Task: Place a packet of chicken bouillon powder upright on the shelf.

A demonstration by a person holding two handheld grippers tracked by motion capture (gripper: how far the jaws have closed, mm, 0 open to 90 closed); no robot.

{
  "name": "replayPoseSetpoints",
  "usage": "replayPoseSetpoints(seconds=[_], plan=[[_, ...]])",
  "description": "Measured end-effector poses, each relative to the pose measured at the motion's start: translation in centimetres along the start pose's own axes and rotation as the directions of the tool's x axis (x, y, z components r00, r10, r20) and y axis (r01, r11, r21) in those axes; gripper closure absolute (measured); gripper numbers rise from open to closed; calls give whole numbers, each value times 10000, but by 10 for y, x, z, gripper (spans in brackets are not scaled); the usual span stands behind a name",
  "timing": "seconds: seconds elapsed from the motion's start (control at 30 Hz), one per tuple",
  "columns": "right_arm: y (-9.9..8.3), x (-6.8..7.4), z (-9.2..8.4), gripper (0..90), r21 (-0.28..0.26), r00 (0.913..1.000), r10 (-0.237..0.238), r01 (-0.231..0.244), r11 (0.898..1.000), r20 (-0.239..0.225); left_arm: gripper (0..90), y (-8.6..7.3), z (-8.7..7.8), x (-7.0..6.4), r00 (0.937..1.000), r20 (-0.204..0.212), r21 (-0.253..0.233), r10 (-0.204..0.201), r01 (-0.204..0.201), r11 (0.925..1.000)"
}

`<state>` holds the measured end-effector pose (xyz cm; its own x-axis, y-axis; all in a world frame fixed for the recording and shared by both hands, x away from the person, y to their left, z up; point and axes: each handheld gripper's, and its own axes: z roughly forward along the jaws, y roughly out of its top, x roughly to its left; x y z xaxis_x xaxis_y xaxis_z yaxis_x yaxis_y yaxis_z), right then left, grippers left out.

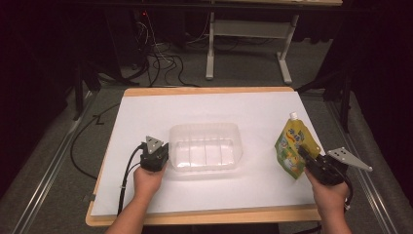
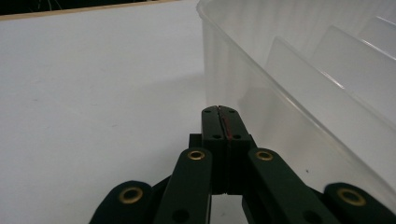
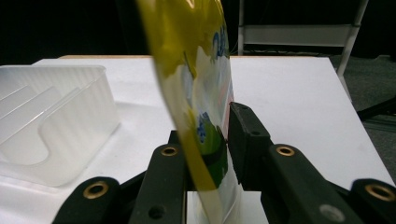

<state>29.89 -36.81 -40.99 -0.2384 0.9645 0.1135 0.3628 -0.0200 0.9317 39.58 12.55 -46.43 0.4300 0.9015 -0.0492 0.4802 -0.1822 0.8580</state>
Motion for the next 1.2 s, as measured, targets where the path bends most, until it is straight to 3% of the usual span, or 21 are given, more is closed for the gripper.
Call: replayPoseSetpoints(seconds=[0.3,0.6,0.8,0.9,0.97,1.03,1.13,1.2], plan=[[-1,-2,1,785,-33,9998,20,-21,10000,-194,900,7,11,-23,9995,222,73,205,-207,9998],[-1,-4,2,805,20,9991,248,-248,9997,-341,900,22,32,-63,9963,691,132,503,-513,9986],[-1,-6,2,826,10,9986,298,-298,9996,-442,873,24,34,-68,9964,708,-5,460,-461,9989],[-1,-5,2,869,-2,9991,252,-252,9997,-327,828,24,22,-59,9966,678,-75,475,-471,9989],[-1,-3,2,900,-3,9996,223,-223,9998,-148,796,21,0,-44,9959,720,-220,554,-540,9983],[-1,-3,2,900,5,9996,264,-264,9997,-118,778,19,-9,-40,9950,801,-244,600,-582,9980],[-1,-4,2,900,-72,9992,384,-384,9992,-56,679,6,-42,-30,9910,1077,-669,795,-725,9951],[0,-5,3,900,-93,9989,479,-479,9988,6,616,1,-48,-28,9901,1217,-840,700,-600,9947]])
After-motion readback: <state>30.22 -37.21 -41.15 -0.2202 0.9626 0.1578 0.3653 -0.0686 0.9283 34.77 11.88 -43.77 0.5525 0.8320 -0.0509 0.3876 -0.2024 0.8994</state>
